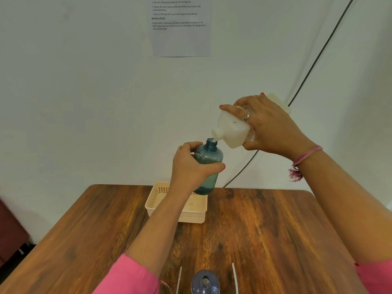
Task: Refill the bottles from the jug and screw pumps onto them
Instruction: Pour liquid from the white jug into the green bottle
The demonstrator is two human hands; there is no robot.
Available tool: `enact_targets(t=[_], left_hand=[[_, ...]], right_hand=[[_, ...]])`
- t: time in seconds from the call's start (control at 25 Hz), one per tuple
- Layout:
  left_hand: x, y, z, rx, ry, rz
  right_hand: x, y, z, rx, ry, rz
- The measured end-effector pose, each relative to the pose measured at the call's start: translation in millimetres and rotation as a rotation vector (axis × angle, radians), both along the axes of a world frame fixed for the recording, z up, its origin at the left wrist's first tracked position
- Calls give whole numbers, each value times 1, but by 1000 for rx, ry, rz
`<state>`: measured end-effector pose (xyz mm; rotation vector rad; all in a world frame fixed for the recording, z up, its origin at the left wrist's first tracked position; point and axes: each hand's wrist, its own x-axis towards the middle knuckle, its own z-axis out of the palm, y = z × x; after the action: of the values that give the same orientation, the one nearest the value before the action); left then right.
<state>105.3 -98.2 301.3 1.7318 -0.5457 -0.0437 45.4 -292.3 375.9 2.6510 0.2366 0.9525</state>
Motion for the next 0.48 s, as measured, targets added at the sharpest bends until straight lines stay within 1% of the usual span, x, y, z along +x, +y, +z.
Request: enact_targets(t=[0.48], left_hand=[[0,2,-1,-11,4,10]], right_hand=[[0,1,-1,-21,-8,-2]])
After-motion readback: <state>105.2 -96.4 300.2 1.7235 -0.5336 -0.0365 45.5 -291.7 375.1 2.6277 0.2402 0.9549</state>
